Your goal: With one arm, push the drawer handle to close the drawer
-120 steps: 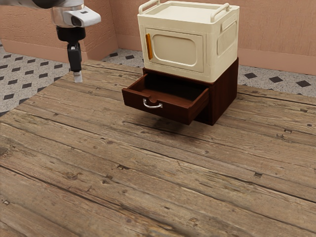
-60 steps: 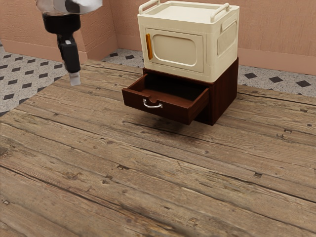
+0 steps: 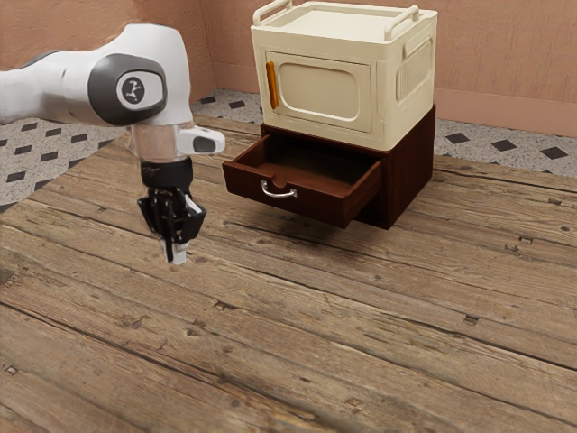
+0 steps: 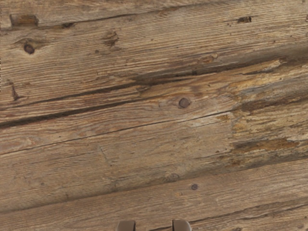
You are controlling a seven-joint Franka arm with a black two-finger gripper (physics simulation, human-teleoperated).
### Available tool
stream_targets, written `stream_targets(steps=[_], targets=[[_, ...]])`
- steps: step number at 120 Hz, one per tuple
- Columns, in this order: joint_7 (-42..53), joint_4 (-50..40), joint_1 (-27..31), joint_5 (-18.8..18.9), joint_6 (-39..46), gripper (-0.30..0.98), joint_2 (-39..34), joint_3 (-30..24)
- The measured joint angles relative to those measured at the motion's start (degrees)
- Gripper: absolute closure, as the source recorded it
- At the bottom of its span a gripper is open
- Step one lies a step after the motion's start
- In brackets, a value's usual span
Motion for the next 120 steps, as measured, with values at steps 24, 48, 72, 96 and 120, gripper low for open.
stream_targets(steps=[24,48,72,96,120], targets=[[-6.4,6.1,-1.8,4.6,7.4,0.76,10.6,-0.4],[-10.8,14.1,-0.9,10.8,10.5,0.78,18.0,-0.6],[-13.7,21.2,-1.3,13.3,11.6,0.78,24.6,-0.6],[-15.4,27.5,-3.3,13.8,12.1,0.78,30.3,-0.5],[-15.8,34.2,-3.1,14.7,12.3,0.79,35.5,0.1]])
